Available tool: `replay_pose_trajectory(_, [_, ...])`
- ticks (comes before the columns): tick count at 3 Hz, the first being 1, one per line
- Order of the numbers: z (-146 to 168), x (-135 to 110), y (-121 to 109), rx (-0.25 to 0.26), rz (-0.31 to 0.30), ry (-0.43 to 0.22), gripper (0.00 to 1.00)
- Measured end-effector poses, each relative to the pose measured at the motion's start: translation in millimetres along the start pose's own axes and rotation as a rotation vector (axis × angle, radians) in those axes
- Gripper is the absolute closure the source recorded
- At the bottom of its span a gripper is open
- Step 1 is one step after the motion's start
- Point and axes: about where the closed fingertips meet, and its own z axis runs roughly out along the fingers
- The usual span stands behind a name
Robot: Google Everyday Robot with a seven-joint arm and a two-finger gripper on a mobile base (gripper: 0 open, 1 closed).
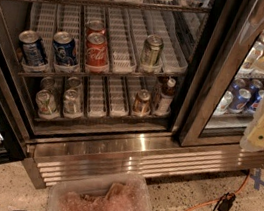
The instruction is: Pick 7up can from bottom shelf of fridge
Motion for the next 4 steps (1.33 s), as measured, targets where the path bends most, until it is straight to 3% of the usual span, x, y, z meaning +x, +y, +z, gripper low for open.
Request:
replay_pose_trajectory(1, [1.2,-2.0,-0.3,0.006,-0.001,-0.012,0.00])
replay_pose_trajectory(2, [29.4,-6.7,5.6,-0.040,0.030,-0.048,0.00])
replay_pose_trajectory(3, [58.9,-26.5,25.3,-0.138,0.003,-0.059,0.00])
replay_pose_trajectory(4, [59.0,-26.5,25.3,-0.138,0.003,-0.059,0.00])
